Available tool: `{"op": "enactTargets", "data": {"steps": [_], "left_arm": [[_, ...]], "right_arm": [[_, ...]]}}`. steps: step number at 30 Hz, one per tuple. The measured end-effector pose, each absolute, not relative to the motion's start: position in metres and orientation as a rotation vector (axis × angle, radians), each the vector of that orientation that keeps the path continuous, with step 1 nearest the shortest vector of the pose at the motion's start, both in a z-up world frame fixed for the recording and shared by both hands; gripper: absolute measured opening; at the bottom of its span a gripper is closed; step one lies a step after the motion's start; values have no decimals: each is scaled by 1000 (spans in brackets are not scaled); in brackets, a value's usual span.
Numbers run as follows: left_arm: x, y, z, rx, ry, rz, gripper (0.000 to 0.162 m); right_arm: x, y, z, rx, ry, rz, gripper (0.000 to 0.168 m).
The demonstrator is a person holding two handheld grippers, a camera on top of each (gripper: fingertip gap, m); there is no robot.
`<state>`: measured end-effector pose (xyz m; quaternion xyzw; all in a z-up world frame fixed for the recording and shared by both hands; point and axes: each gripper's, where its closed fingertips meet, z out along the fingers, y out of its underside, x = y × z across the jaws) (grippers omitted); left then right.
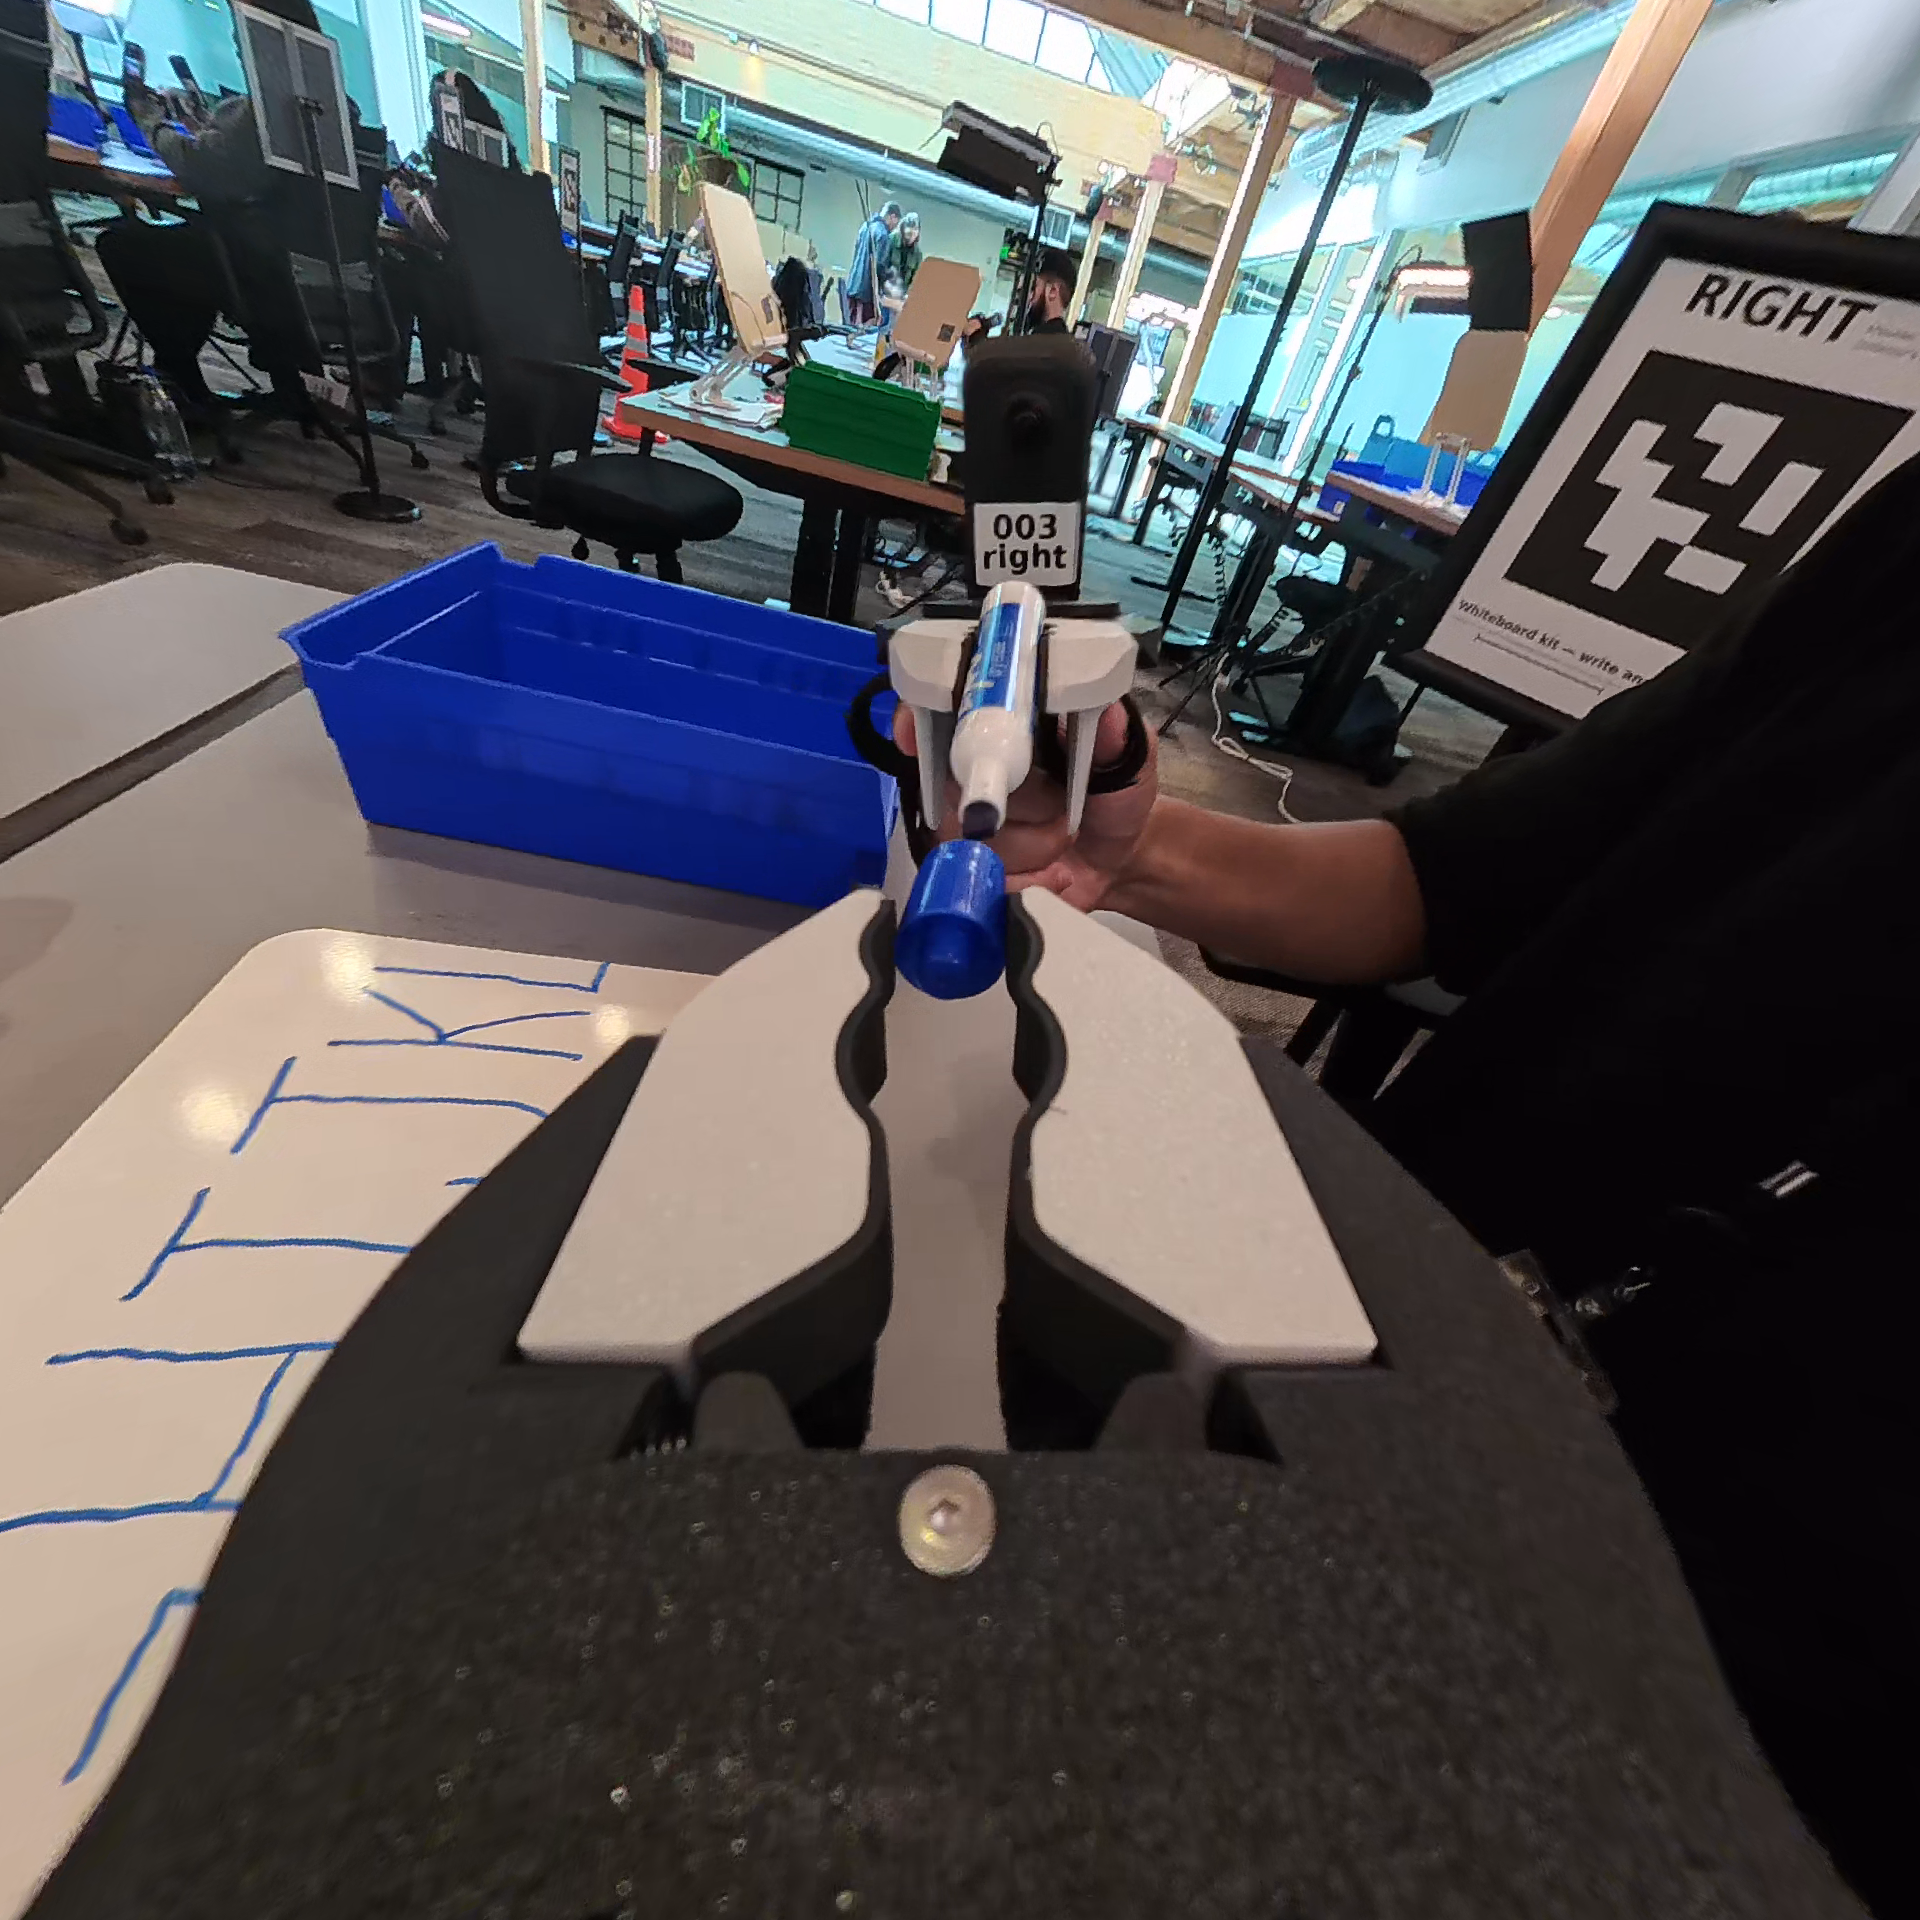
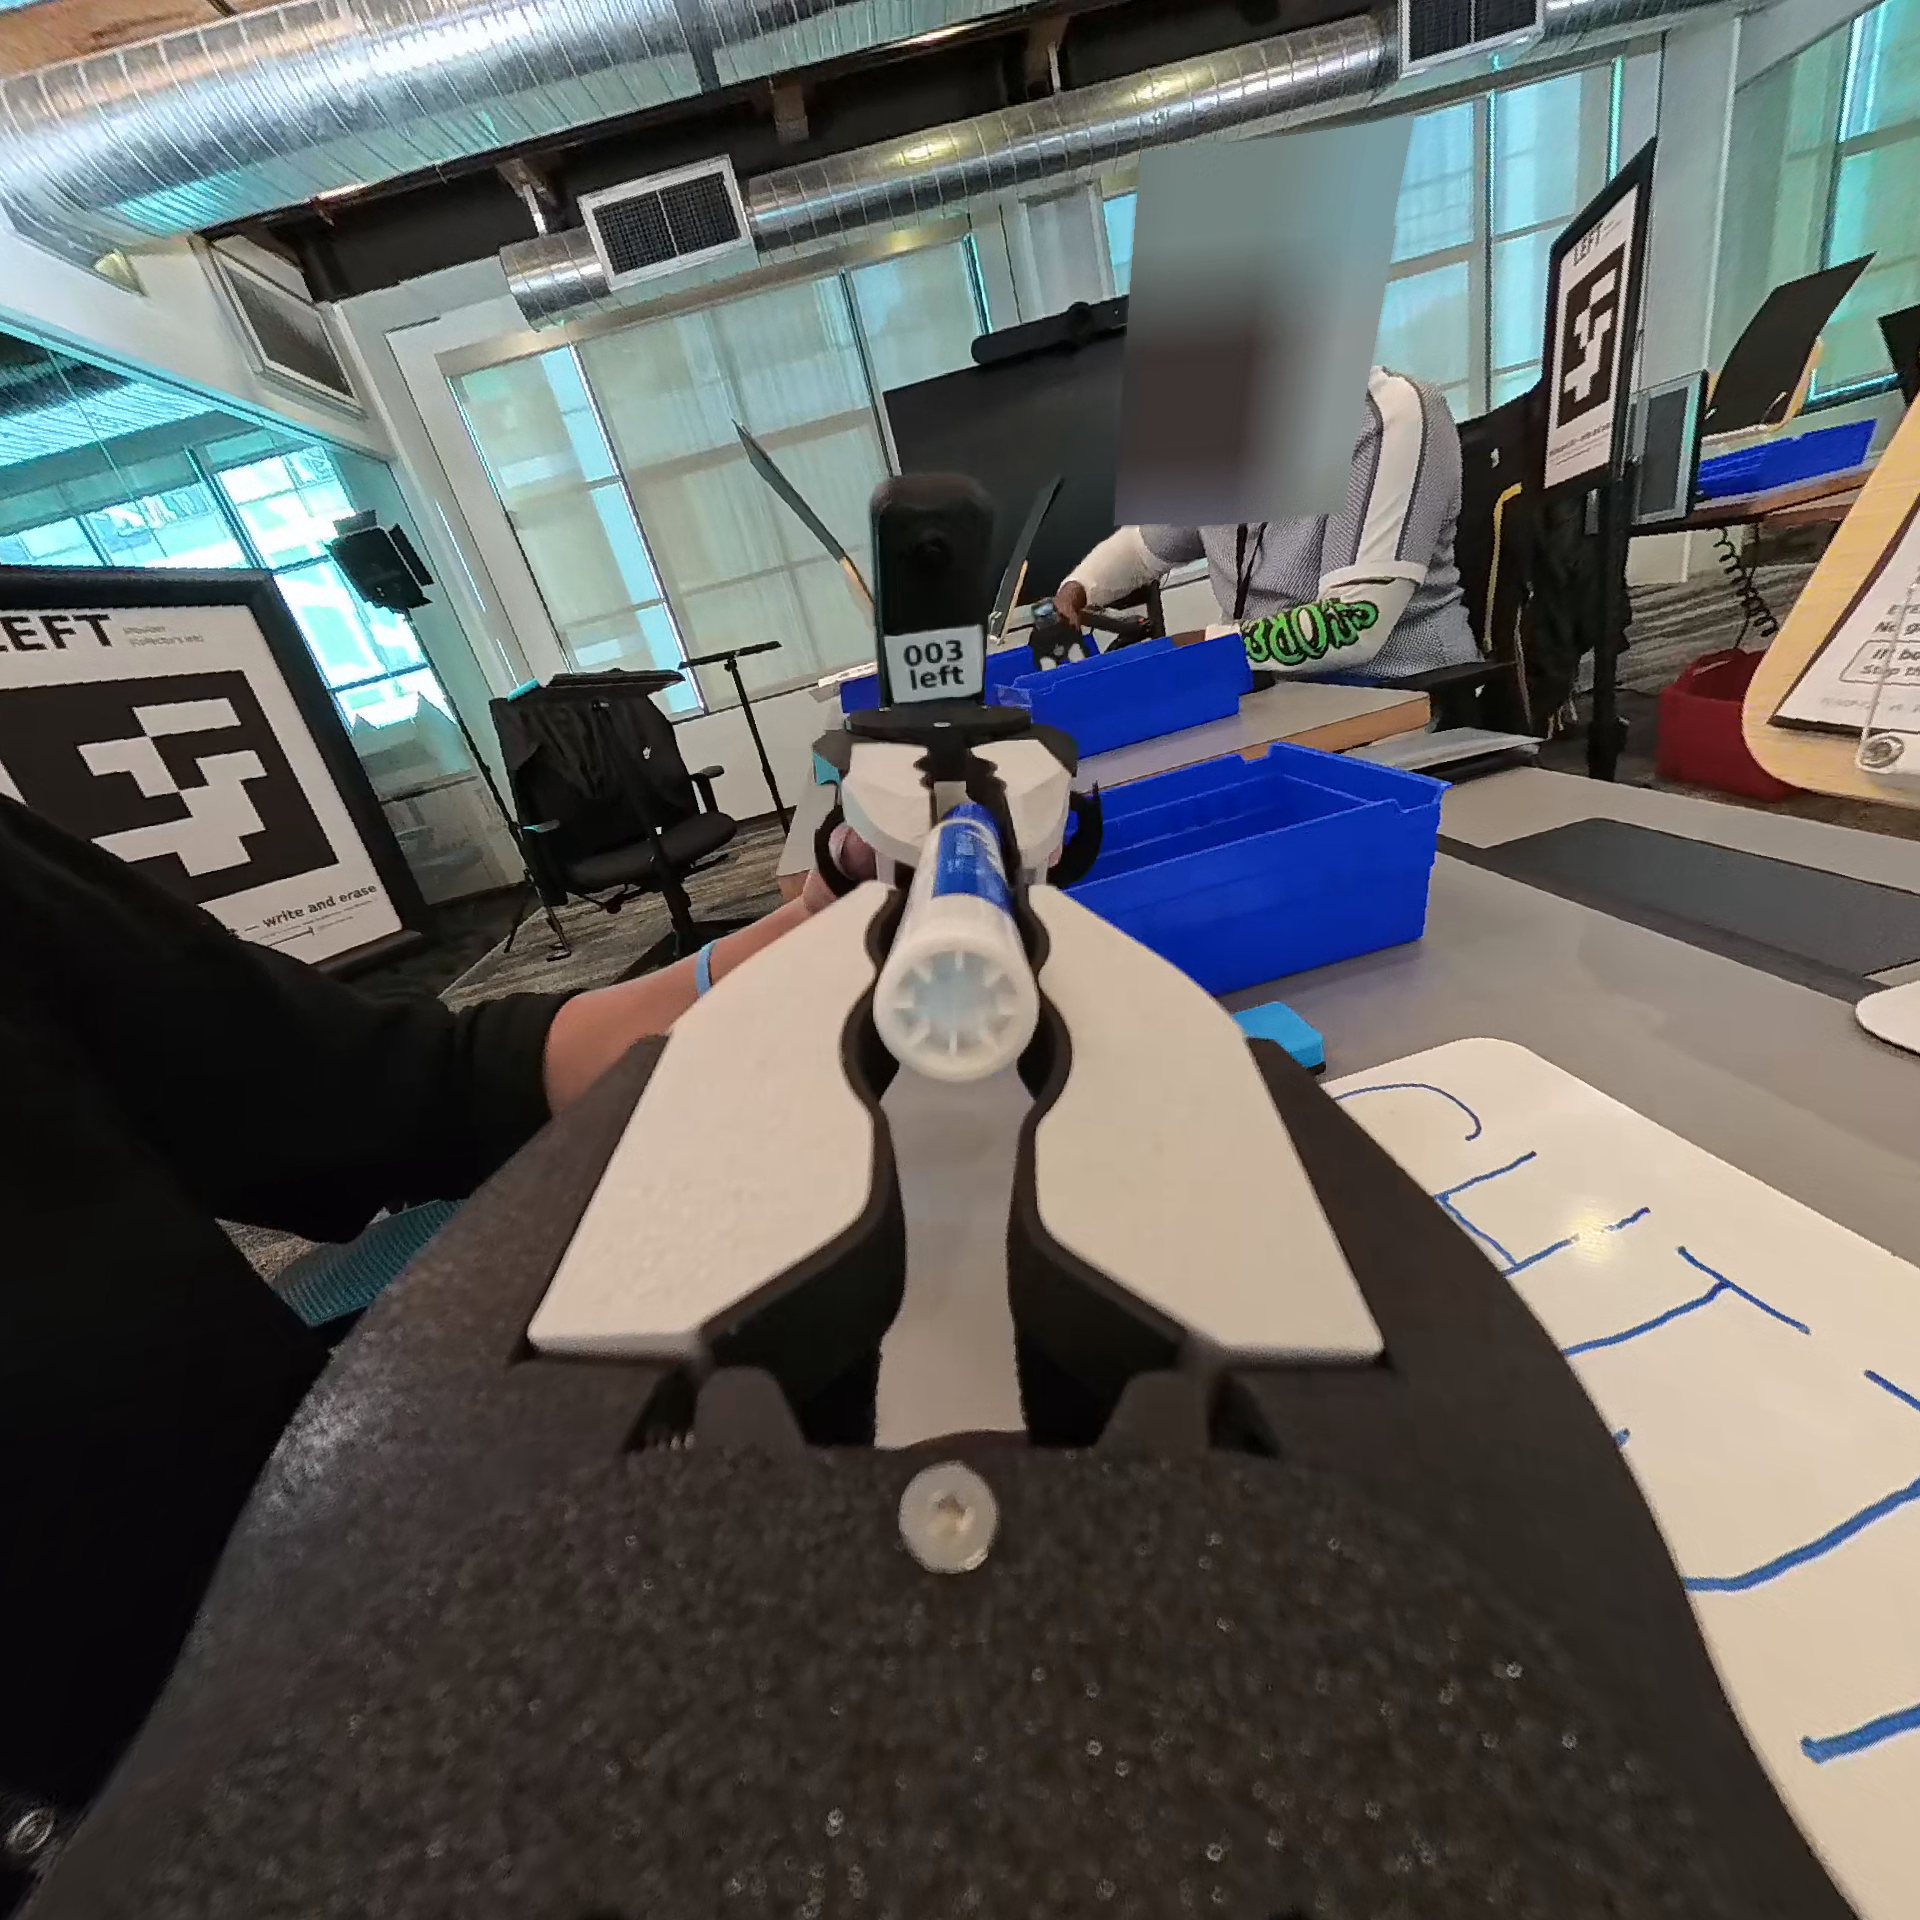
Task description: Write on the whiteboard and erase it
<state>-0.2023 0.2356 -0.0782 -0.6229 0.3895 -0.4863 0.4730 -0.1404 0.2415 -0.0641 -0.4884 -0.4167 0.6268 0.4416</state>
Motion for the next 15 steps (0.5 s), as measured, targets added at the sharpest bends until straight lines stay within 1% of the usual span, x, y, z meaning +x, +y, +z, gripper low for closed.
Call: {"op": "enactTargets", "data": {"steps": [11, 15], "left_arm": [[-187, 229, -75, -1483, 941, -1288, 19], [-186, 233, -85, -1512, 926, -1281, 19]], "right_arm": [[-150, 235, -70, -1207, -1036, 1598, 20], [-149, 238, -78, -1235, -1037, 1593, 20]]}}
